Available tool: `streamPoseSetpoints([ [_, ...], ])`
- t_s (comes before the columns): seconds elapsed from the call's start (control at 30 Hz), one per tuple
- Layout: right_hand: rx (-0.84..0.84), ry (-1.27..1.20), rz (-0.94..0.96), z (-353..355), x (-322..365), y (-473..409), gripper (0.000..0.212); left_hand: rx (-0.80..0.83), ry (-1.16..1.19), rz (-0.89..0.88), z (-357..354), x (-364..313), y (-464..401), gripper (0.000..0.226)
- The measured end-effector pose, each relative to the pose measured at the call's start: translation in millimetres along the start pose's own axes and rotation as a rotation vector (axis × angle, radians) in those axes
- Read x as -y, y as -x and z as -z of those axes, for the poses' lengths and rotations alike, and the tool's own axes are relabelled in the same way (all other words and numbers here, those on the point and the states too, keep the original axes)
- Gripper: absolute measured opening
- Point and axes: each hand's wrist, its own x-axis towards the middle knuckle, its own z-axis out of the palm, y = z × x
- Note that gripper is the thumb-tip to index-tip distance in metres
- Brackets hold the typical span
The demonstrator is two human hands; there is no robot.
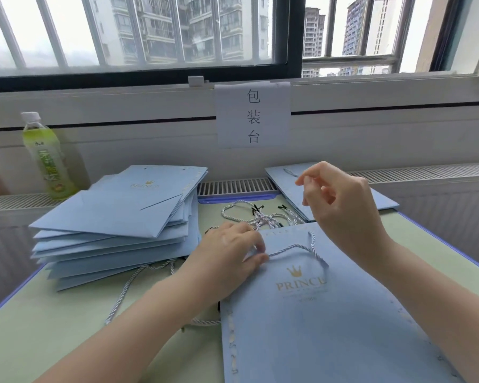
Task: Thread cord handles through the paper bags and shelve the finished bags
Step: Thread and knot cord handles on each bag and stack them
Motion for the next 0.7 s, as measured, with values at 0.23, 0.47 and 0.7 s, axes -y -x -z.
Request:
streamPoseSetpoints([
  [0.23, 0.654, 0.337, -0.196, -12, -25, 5, 0.022, -0.079, 0.227, -0.278, -2, -11, 5, 0.049],
  [0.47, 0.789, 0.451, -0.199, -14, -25, 9, 0.035, -0.014, 0.186, -0.457, 4, -36, 16, 0.044],
  [0.7, 0.722, 0.496, -0.291, -12, -31, 7, 0.039, -0.170, -0.231, 0.109, 17, -11, 6, 0.045],
])
